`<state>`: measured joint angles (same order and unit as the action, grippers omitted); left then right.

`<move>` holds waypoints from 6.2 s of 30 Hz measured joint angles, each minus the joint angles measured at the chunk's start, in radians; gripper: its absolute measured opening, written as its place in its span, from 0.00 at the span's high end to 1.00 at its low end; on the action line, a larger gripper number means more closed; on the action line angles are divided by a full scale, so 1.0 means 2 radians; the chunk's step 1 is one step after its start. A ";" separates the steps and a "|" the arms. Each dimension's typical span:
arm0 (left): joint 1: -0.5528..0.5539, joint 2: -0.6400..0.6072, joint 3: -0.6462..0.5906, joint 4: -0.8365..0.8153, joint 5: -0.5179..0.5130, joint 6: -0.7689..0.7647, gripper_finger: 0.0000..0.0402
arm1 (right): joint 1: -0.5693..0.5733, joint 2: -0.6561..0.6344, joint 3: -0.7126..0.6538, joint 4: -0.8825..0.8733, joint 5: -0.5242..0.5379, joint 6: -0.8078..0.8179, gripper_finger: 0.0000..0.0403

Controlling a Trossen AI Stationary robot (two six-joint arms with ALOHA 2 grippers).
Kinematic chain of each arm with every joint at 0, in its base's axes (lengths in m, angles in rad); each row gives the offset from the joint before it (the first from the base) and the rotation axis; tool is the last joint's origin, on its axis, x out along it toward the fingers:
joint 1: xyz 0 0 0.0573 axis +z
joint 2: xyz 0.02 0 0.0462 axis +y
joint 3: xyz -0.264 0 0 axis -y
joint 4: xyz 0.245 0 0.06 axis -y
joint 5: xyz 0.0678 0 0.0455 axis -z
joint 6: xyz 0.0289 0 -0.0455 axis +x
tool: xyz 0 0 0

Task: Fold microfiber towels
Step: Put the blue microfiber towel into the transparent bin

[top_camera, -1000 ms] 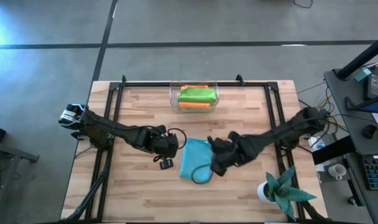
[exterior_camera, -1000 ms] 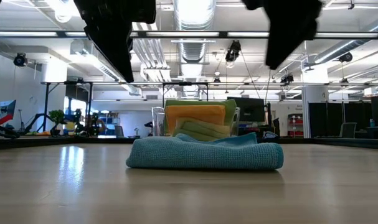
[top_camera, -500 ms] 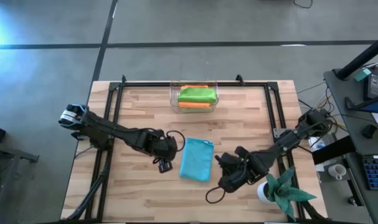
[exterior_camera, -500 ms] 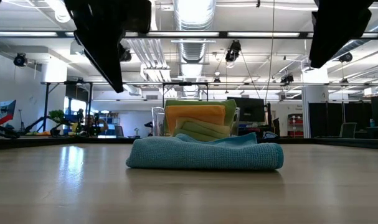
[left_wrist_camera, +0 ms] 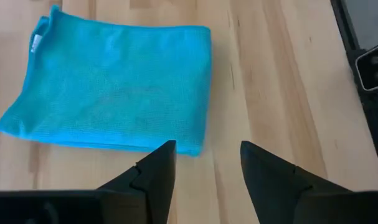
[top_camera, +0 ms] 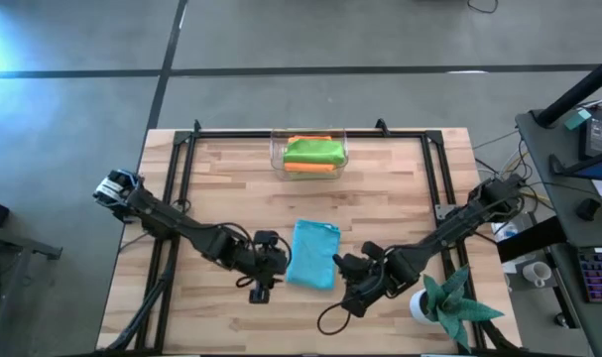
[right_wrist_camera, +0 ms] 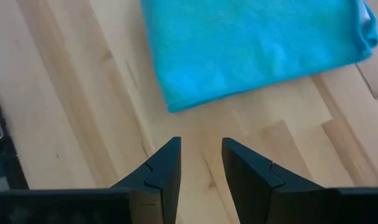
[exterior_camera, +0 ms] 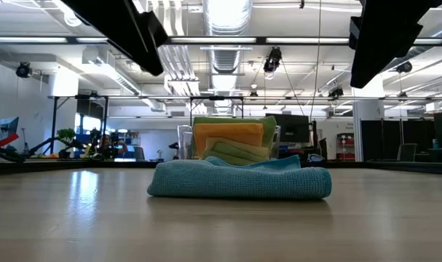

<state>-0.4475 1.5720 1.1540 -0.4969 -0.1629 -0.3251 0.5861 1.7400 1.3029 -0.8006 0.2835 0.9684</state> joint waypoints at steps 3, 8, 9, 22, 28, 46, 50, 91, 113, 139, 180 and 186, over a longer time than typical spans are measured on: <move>-0.002 0.019 0.001 0.013 -0.001 0.004 0.59 | 0.000 0.005 0.000 0.021 0.001 -0.032 0.72; -0.005 0.061 0.002 0.032 0.000 0.014 0.59 | 0.000 0.016 0.000 0.041 0.016 -0.120 0.72; -0.005 0.069 0.002 0.043 0.000 0.020 0.59 | 0.000 0.020 0.000 0.051 0.016 -0.143 0.72; -0.005 0.154 0.012 0.079 -0.008 0.062 0.59 | 0.000 0.072 0.002 0.131 0.016 -0.253 0.72; -0.006 0.173 0.011 0.080 -0.015 0.061 0.59 | -0.004 0.075 0.001 0.132 0.016 -0.229 0.72; -0.005 0.190 0.012 0.082 -0.053 0.075 0.95 | -0.012 0.075 0.001 0.131 -0.054 -0.181 0.71; -0.006 0.188 0.014 0.079 -0.052 0.074 0.98 | -0.017 0.075 0.001 0.131 -0.056 -0.180 0.71; -0.010 0.169 0.018 0.068 -0.032 0.060 1.00 | -0.049 0.162 0.015 0.166 -0.069 -0.236 0.44; -0.009 0.108 0.019 0.033 -0.014 0.066 1.00 | -0.051 0.148 0.088 0.081 -0.014 -0.172 0.97; 0.026 -0.113 0.018 -0.102 -0.140 0.105 1.00 | -0.127 0.148 0.344 -0.137 0.074 -0.094 0.97; 0.413 -0.064 0.067 0.110 -0.156 0.367 1.00 | -0.431 0.148 0.478 -0.125 0.085 -0.453 0.97; 0.449 -0.030 0.084 0.157 -0.157 0.401 1.00 | -0.471 0.148 0.475 -0.093 0.074 -0.520 0.97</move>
<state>0.4505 1.5129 1.3221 -0.1833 -0.4760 0.4775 -0.3569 2.0354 2.2528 -0.9871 0.4320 -0.0719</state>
